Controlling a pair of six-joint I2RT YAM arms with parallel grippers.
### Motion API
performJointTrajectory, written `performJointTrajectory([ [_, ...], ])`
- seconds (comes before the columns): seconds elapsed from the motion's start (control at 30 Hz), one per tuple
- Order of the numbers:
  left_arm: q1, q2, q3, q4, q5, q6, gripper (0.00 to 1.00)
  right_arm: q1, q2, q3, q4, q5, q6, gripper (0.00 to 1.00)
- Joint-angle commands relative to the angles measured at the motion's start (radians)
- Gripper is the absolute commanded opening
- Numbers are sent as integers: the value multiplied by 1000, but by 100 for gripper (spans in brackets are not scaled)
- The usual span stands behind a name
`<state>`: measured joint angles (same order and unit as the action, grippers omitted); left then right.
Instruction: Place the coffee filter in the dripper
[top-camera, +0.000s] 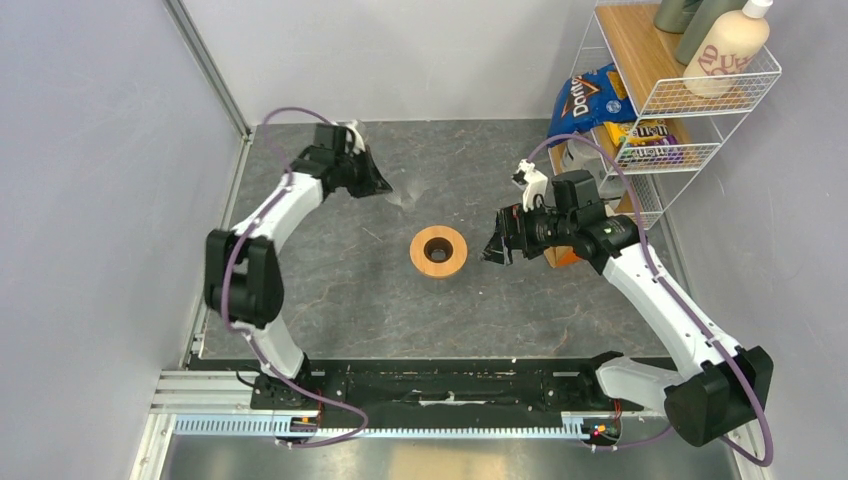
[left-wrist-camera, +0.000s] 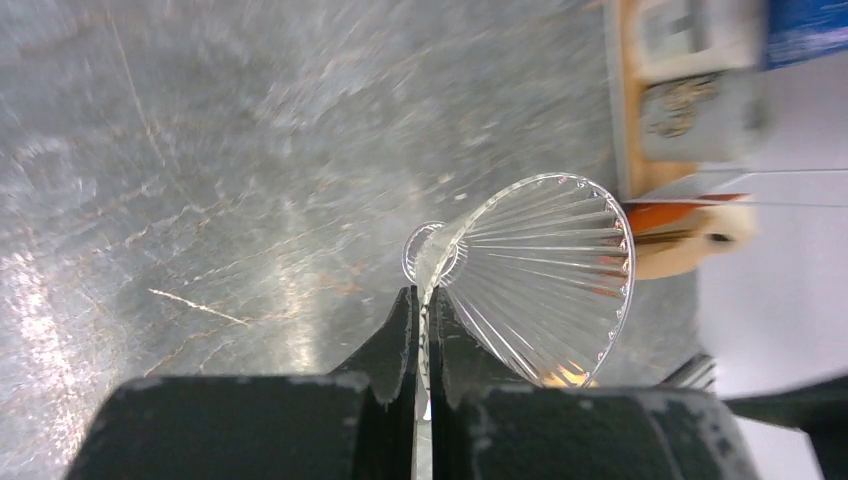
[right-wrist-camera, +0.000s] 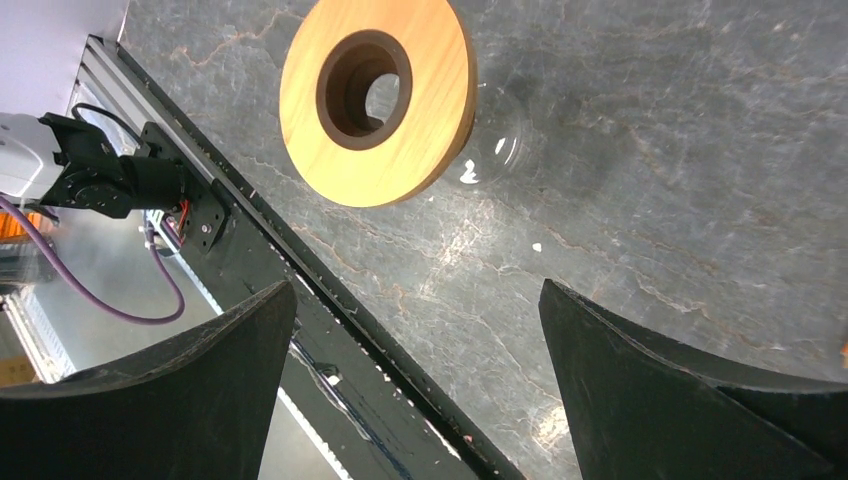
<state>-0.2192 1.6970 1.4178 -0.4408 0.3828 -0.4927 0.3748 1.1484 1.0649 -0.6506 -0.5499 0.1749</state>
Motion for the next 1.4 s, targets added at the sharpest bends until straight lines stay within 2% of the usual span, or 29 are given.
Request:
performJointTrajectory([
  [0.0,-9,-221,98,-128,91,-37,2,-5,-58,110,-44,35,-29,99],
  [0.17,-78,-323,71,-245,120,7,2,-6,-92,155,-55,47,-38,99],
  [0.37,-168,-385,-33,-235,140,56,2,-5,-104,151,-57,48,-22,99],
  [0.57,-230,-347,-59,-233,167,111,2,-7,-93,136,-46,35,-13,99],
  [1.37,-279,-213,-36,-245,100,148,2,-7,-64,115,-25,15,-1,99],
])
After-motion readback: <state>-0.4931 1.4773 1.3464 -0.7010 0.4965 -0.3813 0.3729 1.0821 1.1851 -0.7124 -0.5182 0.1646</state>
